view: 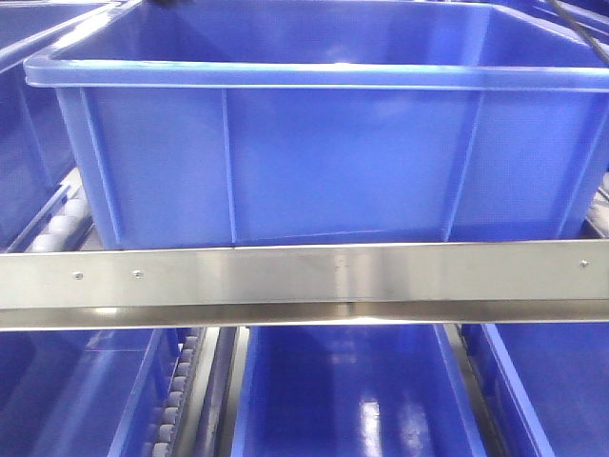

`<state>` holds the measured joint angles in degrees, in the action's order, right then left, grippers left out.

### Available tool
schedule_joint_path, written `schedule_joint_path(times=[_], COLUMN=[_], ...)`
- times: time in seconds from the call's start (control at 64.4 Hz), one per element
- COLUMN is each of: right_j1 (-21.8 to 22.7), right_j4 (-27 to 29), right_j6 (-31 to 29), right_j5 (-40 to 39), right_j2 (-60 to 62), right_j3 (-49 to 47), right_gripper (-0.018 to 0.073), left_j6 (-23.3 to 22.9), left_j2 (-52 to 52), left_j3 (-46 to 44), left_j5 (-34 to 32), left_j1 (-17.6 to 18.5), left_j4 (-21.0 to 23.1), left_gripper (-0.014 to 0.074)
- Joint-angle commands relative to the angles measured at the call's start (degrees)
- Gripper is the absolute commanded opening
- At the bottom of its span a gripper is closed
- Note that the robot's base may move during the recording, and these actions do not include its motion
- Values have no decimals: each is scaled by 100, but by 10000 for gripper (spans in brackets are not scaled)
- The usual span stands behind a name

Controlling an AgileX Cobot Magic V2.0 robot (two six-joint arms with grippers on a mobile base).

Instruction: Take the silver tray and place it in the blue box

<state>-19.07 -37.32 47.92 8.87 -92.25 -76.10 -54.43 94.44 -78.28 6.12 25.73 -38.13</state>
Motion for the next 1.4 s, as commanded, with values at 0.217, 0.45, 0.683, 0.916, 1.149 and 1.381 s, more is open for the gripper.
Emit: schedule_joint_path(times=[0.217,0.45,0.683,0.916,1.149,1.381], right_j1=[7,7,7,7,7,7], right_j4=[-569,-755,-870,-870,-870,-870], right_j6=[-40,-40,-40,-40,-40,-40], right_j5=[-1545,-2485,-2366,-2176,-2251,-2253], right_j2=[1468,2846,4599,6380,7128,7134], right_j3=[1036,3004,4503,5421,5534,5534], right_gripper=[27,27,27,27,27,27], left_j6=[-37,-37,-37,-37,-37,-37], left_j2=[-1928,-3617,-5557,-7331,-8063,-8063], left_j3=[1179,3335,5017,5989,6144,6144], left_j5=[-612,-1262,-1414,-1472,-1641,-1730], left_j1=[-25,-25,-25,-25,-25,-25], left_j4=[-762,-804,-804,-804,-804,-804], left_gripper=[-104,-104,-104,-104,-104,-104])
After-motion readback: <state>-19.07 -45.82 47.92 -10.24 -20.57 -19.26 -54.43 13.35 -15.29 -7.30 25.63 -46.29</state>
